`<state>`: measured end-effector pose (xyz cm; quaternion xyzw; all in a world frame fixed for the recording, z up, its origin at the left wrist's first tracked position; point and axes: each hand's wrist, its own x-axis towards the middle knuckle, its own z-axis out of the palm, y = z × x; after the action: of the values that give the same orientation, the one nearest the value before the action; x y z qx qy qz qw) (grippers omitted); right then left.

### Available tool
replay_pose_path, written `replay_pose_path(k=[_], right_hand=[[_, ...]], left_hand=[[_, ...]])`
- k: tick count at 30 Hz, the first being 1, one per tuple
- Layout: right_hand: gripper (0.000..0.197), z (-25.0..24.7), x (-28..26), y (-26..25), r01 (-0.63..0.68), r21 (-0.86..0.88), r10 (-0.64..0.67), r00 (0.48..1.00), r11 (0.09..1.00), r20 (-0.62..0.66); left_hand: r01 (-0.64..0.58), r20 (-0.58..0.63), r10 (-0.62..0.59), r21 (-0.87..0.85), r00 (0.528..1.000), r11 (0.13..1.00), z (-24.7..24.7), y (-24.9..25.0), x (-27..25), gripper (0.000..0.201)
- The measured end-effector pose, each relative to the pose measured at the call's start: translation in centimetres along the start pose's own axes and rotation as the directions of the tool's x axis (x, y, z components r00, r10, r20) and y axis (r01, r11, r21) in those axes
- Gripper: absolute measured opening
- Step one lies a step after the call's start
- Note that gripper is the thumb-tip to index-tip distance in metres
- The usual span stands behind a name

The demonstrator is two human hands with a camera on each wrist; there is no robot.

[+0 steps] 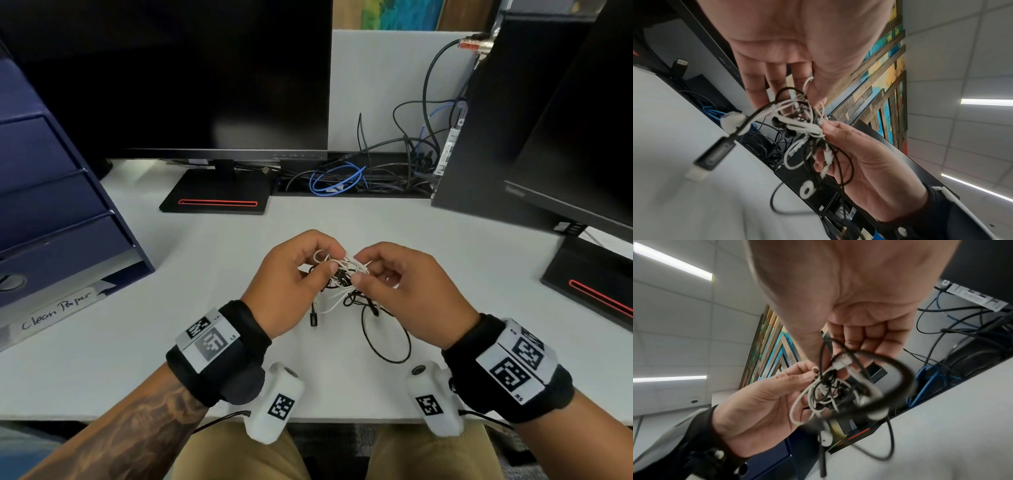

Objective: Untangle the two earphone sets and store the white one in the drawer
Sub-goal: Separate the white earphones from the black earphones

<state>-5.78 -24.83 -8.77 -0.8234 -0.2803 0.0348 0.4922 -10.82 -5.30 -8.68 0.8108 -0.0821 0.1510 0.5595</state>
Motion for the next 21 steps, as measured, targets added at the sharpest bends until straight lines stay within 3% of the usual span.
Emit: replay_pose_path(k=[3,9,14,17,21], right_hand=[[0.008,0.0,0.2,0.2,-0.015,0.117,0.024,0.997,0.993,-0.075],[0.009,0.6,0.1,-0.1,-0.05,0.301,0.109,0.977,0.952,-0.184],[0.007,1.0,0.1,-0.5,-0.045,0.373,0.118,0.978,0.927,-0.173],[0.004,0.9,0.1,-0.4,-0.041,0.378,0.101,0.985,0.925,-0.141],[0.009,0.8,-0.1,-0.6,-0.075,0.362,0.109,0.991,0.929,-0.075]], left_hand=[[0.028,-0.027,-0.028,-0.019,0.999,0.999,0.2,-0.2,0.1,0.022],[0.131,-0.286,-0.073,0.192,0.955,0.973,-0.1,-0.9,0.1,0.036],[0.182,-0.129,-0.175,0.039,0.976,0.983,0.0,0.0,0.1,0.022],[0.16,-0.024,-0.159,0.038,0.987,0.986,0.3,0.0,-0.1,0.018],[0.167,-0.049,-0.166,0.022,0.985,0.986,0.3,-0.6,0.1,0.019]])
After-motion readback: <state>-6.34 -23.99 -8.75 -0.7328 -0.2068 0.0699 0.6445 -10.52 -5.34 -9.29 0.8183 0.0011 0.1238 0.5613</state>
